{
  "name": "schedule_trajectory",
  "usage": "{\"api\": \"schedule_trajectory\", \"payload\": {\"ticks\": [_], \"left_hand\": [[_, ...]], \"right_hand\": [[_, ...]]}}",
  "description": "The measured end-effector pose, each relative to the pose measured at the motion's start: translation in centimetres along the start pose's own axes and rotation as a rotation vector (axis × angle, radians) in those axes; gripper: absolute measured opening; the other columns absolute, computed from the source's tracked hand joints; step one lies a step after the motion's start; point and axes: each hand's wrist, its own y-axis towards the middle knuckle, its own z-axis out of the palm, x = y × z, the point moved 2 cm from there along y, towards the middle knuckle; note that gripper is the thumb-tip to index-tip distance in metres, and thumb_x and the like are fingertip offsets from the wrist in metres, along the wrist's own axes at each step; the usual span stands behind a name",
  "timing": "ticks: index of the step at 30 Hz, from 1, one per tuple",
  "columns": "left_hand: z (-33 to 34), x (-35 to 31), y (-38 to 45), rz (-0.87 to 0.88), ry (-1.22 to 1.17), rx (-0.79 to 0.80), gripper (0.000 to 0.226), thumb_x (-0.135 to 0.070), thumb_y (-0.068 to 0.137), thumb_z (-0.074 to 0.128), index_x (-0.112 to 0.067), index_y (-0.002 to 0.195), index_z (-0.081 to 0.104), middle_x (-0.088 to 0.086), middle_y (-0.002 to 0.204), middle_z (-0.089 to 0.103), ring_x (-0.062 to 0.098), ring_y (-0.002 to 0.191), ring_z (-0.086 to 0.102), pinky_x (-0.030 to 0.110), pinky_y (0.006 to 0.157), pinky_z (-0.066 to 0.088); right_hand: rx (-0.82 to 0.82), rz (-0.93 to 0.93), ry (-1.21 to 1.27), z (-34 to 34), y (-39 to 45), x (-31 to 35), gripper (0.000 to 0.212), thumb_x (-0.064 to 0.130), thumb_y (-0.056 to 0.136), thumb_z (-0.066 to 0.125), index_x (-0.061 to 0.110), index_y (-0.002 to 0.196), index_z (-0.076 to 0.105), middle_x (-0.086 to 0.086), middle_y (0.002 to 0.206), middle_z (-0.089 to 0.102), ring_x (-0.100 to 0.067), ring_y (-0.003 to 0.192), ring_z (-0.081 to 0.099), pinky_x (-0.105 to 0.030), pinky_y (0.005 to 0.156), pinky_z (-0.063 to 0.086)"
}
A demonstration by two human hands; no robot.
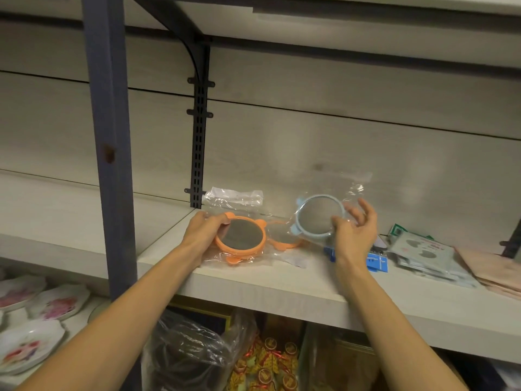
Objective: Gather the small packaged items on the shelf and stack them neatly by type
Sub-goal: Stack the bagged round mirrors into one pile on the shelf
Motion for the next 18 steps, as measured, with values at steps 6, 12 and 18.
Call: {"api": "schedule_trajectory", "payload": {"ticks": [6, 12, 18], "left_hand": [[-0.3, 0.2, 0.3, 0.014, 0.051, -0.006, 0.091, -0.046, 0.058, 0.076, -0.006, 0.136, 0.054, 0.006, 0.092, 0.071, 0.023, 0.081, 0.068, 0.032, 0.07, 0.054], [0.3, -0.3, -0.6, 0.039, 0.035, -0.001, 0.045, -0.048, 0.088, 0.07, -0.013, 0.115, 0.064, 0.009, 0.099, 0.075, 0.024, 0.085, 0.073, 0.035, 0.071, 0.058], [0.0, -0.4, -0.5, 0.039, 0.018, 0.043, 0.079, -0.054, 0.069, 0.085, -0.012, 0.13, 0.059, 0.01, 0.114, 0.072, 0.025, 0.094, 0.074, 0.038, 0.076, 0.062]], "right_hand": [[0.167, 0.231, 0.102, 0.3, 0.6, 1.1, 0.066, -0.017, 0.08, 0.063, 0.015, 0.135, 0.048, -0.01, 0.116, 0.069, -0.019, 0.081, 0.069, -0.029, 0.072, 0.055], [0.436, 0.3, -0.093, 5.8, -2.7, -0.6, 0.065, -0.014, 0.08, 0.068, 0.009, 0.137, 0.045, -0.006, 0.105, 0.07, -0.02, 0.086, 0.07, -0.026, 0.069, 0.059], [0.524, 0.129, -0.377, 9.2, -4.4, -2.5, 0.087, 0.022, 0.061, 0.082, 0.02, 0.141, 0.047, 0.004, 0.11, 0.07, -0.019, 0.098, 0.071, -0.044, 0.091, 0.058]]}}
